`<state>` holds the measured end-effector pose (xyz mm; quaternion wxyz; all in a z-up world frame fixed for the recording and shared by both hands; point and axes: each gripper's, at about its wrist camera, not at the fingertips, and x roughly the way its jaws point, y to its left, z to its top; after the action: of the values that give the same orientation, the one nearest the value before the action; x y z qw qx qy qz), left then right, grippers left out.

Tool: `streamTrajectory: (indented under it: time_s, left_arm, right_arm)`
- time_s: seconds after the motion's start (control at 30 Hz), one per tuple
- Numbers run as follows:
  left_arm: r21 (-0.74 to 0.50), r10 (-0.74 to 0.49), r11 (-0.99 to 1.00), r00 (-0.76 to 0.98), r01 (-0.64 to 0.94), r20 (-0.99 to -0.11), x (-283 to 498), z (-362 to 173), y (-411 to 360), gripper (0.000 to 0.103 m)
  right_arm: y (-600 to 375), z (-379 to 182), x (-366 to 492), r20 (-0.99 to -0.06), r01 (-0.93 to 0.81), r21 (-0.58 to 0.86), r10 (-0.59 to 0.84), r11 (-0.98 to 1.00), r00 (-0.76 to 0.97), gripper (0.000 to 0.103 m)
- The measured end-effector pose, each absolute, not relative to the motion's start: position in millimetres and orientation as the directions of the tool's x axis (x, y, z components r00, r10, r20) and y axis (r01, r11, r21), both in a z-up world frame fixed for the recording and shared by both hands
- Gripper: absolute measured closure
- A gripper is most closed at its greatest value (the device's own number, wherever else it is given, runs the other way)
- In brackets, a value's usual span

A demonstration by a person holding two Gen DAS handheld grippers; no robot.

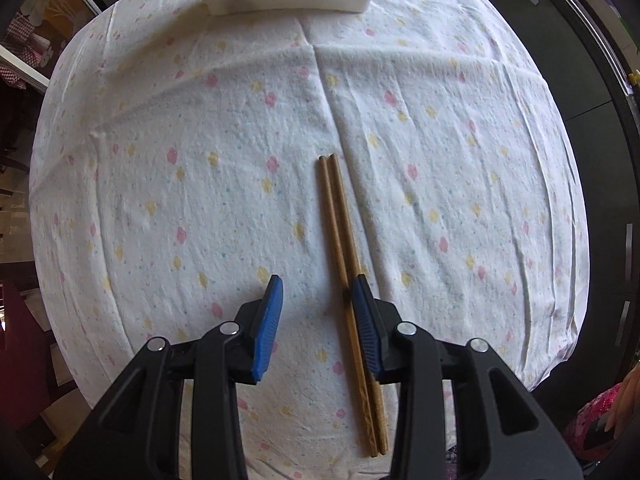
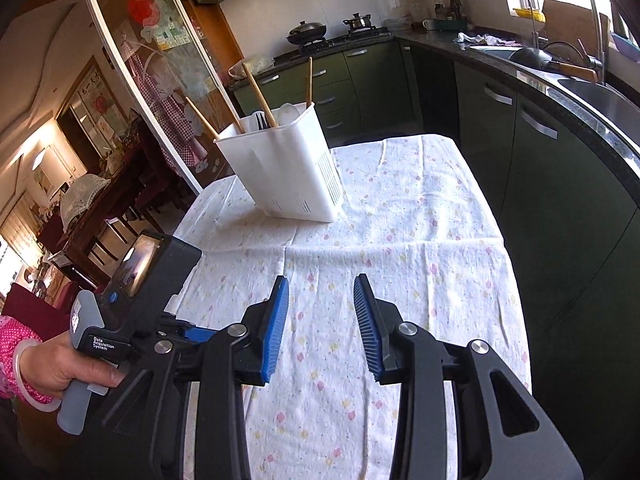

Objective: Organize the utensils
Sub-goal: 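Move both open grippers back over the last chopsticks, then grasp a chopstick with the left gripper while the right gripper grasps another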

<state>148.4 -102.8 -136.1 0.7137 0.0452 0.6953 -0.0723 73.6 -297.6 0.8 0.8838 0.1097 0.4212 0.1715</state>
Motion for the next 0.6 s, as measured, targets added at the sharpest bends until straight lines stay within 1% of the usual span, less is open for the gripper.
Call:
streamTrajectory:
  time_s: [0.07, 0.13, 0.17, 0.2, 0.23, 0.33, 0.37, 0.4, 0.43, 0.53, 0.6]
  left_arm:
    - [-0.026, -0.025, 0.988, -0.006, 0.155, -1.0, 153.8, -141.1, -103.4, 0.064]
    - [-0.027, -0.024, 0.989, -0.026, 0.143, -0.999, 154.3, -142.1, -99.0, 0.065]
    - [-0.044, -0.039, 0.99, -0.034, 0.137, -0.999, 154.8, -141.3, -98.4, 0.066]
    - [-0.078, -0.074, 0.99, -0.04, 0.116, -0.996, 155.5, -141.3, -96.0, 0.061]
    - [-0.088, -0.084, 0.991, -0.042, 0.103, -0.996, 155.8, -141.2, -94.7, 0.061]
    - [-0.077, -0.073, 0.99, -0.039, 0.121, -0.997, 154.7, -141.4, -95.7, 0.06]
    - [-0.058, -0.054, 0.989, -0.035, 0.133, -0.998, 153.9, -140.4, -95.9, 0.066]
    - [-0.041, -0.037, 0.989, -0.033, 0.146, -0.999, 153.5, -140.1, -95.3, 0.074]
    - [-0.034, -0.029, 0.988, -0.035, 0.15, -0.999, 150.7, -141.3, -88.8, 0.077]
    - [-0.018, -0.011, 0.988, -0.043, 0.152, -0.999, 146.8, -138.2, -69.1, 0.092]
    - [-0.018, -0.011, 0.989, -0.048, 0.15, -0.999, 145.7, -138.0, -60.5, 0.093]
  right_arm:
    - [-289.3, -2.5, 77.0, -0.735, -0.214, 0.333, 0.395, 0.918, 0.551, 0.068]
    - [-282.5, -5.0, 80.2, -0.754, -0.221, 0.333, 0.399, 0.917, 0.521, 0.066]
    - [-278.8, -5.8, 81.8, -0.762, -0.225, 0.333, 0.402, 0.916, 0.507, 0.066]
    - [-275.7, -7.2, 83.0, -0.769, -0.227, 0.335, 0.405, 0.914, 0.495, 0.065]
    - [-272.6, -8.0, 84.7, -0.775, -0.229, 0.337, 0.407, 0.913, 0.483, 0.065]
    - [-261.7, -13.8, 92.8, -0.807, -0.225, 0.338, 0.405, 0.914, 0.431, 0.065]
    - [-257.0, -17.7, 96.6, -0.824, -0.225, 0.335, 0.4, 0.915, 0.402, 0.065]
    - [-252.3, -21.8, 100.8, -0.84, -0.225, 0.334, 0.397, 0.915, 0.369, 0.065]
    - [-247.1, -26.4, 104.3, -0.857, -0.224, 0.33, 0.39, 0.917, 0.336, 0.065]
    - [-229.5, -39.0, 114.5, -0.901, -0.238, 0.295, 0.353, 0.925, 0.253, 0.065]
    - [-216.8, -46.6, 120.7, -0.921, -0.248, 0.281, 0.333, 0.927, 0.2, 0.065]
